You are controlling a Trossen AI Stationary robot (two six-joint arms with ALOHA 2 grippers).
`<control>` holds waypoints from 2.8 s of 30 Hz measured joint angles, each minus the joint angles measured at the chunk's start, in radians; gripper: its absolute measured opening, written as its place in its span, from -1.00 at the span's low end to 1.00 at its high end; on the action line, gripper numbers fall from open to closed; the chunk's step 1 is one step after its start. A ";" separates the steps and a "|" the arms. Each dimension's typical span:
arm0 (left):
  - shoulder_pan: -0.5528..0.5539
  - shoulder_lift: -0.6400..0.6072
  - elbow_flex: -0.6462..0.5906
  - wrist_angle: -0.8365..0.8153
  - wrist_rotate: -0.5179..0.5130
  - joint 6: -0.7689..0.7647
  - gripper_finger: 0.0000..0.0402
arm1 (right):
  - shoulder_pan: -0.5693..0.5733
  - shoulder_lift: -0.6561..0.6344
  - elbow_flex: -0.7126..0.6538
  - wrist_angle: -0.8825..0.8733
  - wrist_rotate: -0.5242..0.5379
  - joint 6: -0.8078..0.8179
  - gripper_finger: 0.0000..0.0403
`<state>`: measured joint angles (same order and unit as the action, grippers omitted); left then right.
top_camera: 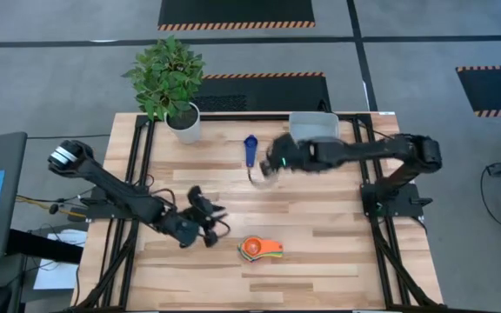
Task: Nest measuring cups in basket
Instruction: Stack the dark blue measuring cup on top of the orange measuring cup
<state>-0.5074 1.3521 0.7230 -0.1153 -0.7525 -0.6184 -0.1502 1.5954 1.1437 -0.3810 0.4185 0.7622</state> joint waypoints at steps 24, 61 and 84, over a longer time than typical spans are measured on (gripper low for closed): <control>0.124 -0.141 -0.282 -0.001 0.029 -0.081 -0.59 | -0.278 0.578 0.526 -0.224 -0.415 -0.090 -0.18; 0.207 -0.140 -0.281 -0.008 0.031 -0.002 -0.59 | -0.305 0.722 0.855 -0.435 -0.547 -0.233 -0.89; 0.261 -0.140 -0.281 0.008 0.035 0.034 -0.59 | -0.091 0.333 0.330 -0.294 -0.341 -0.482 -0.95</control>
<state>-0.2461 1.2121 0.4419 -0.1074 -0.7173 -0.5842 -0.2408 1.9288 1.4734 -0.6754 0.0775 0.2798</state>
